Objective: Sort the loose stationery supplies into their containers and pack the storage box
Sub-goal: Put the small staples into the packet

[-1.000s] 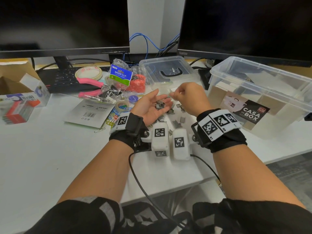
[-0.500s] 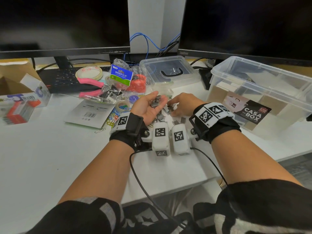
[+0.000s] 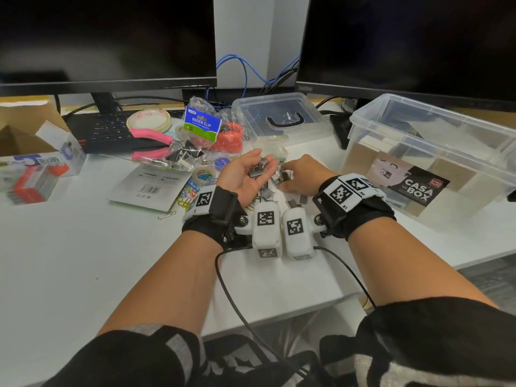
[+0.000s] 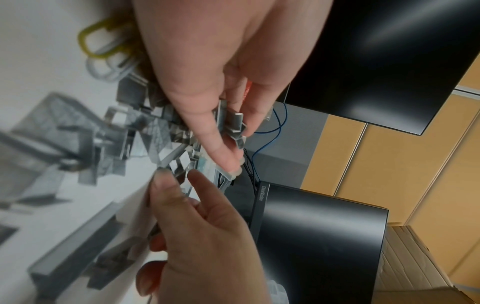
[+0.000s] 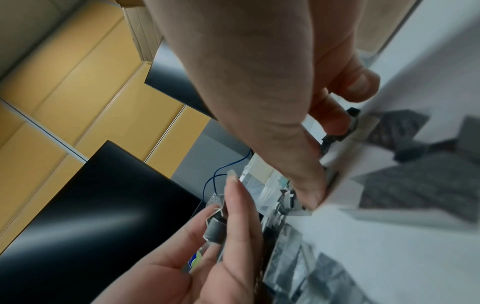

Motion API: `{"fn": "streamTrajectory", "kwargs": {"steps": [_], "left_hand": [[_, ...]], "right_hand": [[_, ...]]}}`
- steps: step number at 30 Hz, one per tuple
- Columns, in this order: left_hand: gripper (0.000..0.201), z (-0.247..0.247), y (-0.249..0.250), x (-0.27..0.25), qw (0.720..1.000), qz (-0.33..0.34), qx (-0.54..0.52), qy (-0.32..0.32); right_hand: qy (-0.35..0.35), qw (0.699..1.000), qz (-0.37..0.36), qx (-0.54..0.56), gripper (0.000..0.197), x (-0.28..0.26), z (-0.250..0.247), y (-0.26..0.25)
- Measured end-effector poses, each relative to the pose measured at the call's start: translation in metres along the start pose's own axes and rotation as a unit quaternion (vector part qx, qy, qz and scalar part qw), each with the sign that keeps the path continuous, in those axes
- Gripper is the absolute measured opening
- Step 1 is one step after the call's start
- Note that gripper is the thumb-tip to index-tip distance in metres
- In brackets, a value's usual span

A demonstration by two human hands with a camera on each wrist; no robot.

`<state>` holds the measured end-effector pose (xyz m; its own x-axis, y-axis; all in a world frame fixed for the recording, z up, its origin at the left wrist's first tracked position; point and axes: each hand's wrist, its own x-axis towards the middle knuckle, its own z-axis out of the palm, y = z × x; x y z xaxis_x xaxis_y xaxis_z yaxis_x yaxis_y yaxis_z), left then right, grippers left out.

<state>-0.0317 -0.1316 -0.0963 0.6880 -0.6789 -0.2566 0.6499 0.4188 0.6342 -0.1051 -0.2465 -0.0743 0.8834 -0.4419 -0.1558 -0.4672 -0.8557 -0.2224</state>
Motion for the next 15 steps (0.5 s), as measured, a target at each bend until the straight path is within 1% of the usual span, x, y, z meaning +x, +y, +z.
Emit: {"fn": "streamTrajectory", "kwargs": {"steps": [3, 5, 8, 11, 15], "left_hand": [[0.014, 0.0, 0.0, 0.001, 1.0, -0.001, -0.015, 0.002], [0.011, -0.001, 0.0, 0.001, 1.0, -0.001, -0.013, 0.003], [0.007, -0.001, 0.0, 0.002, 1.0, 0.004, -0.008, 0.007], [0.013, -0.002, 0.001, 0.005, 0.999, 0.011, -0.024, 0.024], [0.018, -0.005, 0.003, 0.008, 0.998, 0.02, -0.044, 0.038]], "right_hand": [[0.017, 1.0, -0.008, 0.01, 0.037, -0.002, -0.001, 0.002], [0.022, 0.999, -0.005, 0.027, 0.035, -0.004, -0.001, 0.004], [0.023, 0.999, 0.008, 0.043, 0.041, -0.004, -0.001, 0.006], [0.034, 0.998, 0.006, 0.047, 0.044, -0.004, -0.002, 0.003], [0.038, 0.999, 0.011, -0.005, 0.044, -0.002, -0.002, -0.005]]}}
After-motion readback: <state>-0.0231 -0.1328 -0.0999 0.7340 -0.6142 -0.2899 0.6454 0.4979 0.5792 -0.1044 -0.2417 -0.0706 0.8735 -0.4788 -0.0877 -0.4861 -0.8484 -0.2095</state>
